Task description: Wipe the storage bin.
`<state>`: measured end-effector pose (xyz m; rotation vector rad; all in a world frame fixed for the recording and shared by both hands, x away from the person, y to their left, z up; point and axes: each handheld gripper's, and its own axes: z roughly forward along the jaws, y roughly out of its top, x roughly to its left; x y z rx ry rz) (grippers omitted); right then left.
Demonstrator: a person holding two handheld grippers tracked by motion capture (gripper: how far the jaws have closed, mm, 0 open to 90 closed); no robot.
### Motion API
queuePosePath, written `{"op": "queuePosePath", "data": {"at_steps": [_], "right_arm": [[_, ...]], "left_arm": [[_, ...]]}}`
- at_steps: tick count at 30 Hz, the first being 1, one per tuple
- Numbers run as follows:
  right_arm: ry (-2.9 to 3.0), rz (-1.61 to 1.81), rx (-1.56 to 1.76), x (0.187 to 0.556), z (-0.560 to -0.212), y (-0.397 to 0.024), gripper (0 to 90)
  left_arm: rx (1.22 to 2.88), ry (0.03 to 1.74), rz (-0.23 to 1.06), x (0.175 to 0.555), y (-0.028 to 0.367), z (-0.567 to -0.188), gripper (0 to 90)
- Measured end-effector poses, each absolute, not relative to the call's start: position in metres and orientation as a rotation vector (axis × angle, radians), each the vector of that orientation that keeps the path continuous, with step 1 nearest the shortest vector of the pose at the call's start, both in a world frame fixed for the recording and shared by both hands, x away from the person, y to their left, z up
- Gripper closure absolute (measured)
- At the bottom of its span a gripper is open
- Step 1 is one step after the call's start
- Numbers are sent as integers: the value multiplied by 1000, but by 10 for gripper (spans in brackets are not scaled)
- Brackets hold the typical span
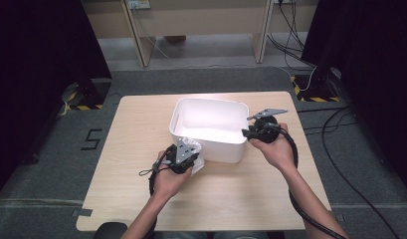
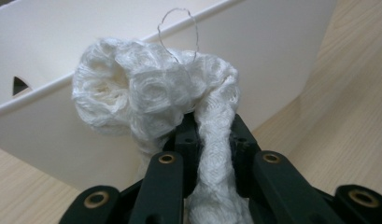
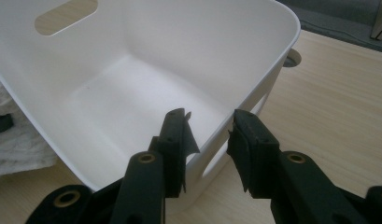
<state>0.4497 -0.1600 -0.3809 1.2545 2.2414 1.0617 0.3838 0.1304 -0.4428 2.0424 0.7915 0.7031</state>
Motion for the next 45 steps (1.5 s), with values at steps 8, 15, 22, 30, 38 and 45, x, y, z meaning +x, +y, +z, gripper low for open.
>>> {"op": "queuePosePath", "data": {"at_steps": [8, 15, 22, 30, 38, 45], "right_arm": [[2241, 1065, 1254, 450, -381, -160, 661], [2242, 1065, 1254, 449, -381, -160, 658], [2242, 1067, 1257, 449, -381, -160, 655], [2244, 1069, 1258, 449, -380, -160, 651], [2243, 1069, 1262, 449, -380, -160, 650], [2242, 1070, 1262, 449, -380, -160, 650]], "left_arm": [[2047, 804, 675, 385, 128, -452, 784], [2074, 808, 670, 387, 126, -462, 784], [2098, 818, 656, 389, 125, -474, 783], [2114, 825, 643, 392, 124, -479, 783], [2124, 830, 630, 395, 123, -481, 784], [2133, 828, 618, 395, 118, -485, 783]]}}
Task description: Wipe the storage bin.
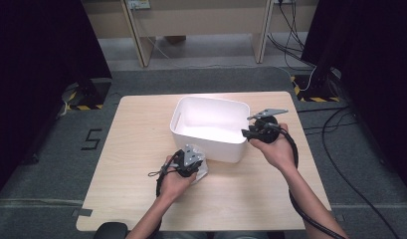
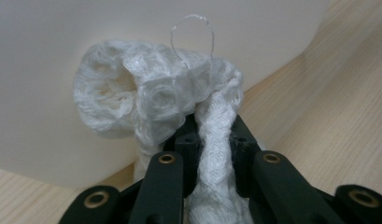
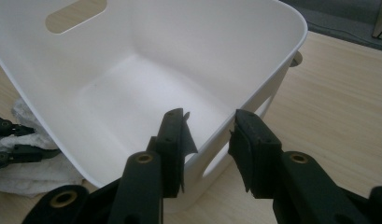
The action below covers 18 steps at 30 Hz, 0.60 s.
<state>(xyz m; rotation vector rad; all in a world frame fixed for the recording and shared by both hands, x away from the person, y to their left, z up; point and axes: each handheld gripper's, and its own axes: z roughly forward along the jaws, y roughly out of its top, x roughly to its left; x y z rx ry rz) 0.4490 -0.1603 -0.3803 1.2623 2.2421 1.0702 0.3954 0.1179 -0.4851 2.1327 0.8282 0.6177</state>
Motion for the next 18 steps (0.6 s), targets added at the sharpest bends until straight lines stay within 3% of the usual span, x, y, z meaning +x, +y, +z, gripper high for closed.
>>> {"op": "queuePosePath", "data": {"at_steps": [18], "right_arm": [[2248, 1057, 1261, 449, -379, -160, 650]], "left_arm": [[2116, 809, 608, 393, 109, -480, 784]]}}
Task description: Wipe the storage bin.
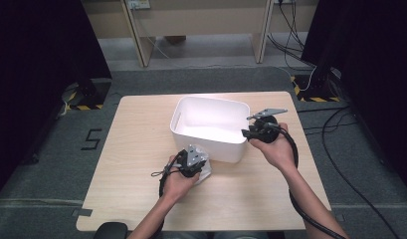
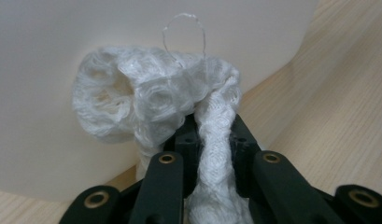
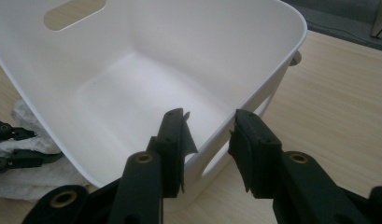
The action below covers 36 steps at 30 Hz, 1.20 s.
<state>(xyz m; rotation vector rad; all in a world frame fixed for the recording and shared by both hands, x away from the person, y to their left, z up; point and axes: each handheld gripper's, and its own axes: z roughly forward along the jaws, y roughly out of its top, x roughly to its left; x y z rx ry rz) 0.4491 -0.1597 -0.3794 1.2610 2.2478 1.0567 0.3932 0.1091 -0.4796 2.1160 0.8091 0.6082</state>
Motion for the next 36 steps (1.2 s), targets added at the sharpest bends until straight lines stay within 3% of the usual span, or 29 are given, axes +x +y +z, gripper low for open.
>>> {"op": "queuePosePath", "data": {"at_steps": [36], "right_arm": [[2242, 1071, 1264, 449, -380, -161, 649]], "left_arm": [[2028, 736, 638, 386, 100, -434, 784]]}}
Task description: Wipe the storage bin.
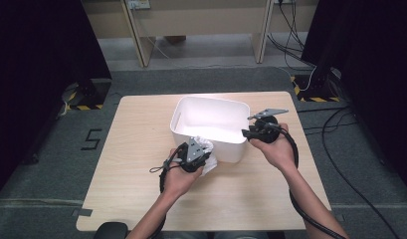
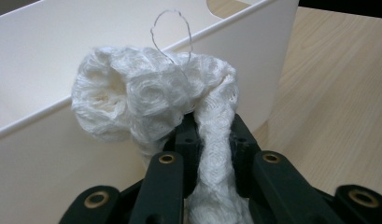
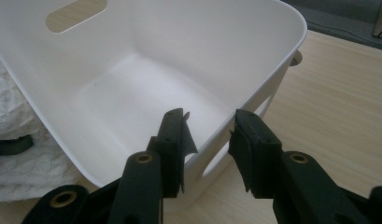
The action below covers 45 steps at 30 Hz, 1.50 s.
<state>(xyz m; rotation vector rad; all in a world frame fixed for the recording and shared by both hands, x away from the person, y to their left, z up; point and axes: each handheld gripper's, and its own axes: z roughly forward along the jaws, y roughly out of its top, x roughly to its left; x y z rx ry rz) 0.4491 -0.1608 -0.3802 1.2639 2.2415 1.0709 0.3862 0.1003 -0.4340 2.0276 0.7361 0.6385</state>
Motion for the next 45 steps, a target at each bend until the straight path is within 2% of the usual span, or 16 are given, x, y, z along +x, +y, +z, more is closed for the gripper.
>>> {"op": "queuePosePath", "data": {"at_steps": [24, 45], "right_arm": [[2244, 1070, 1272, 450, -380, -161, 645], [2246, 1086, 1283, 449, -380, -162, 644]], "left_arm": [[2039, 702, 675, 387, 89, -433, 783], [2085, 707, 639, 391, 82, -461, 784]]}}
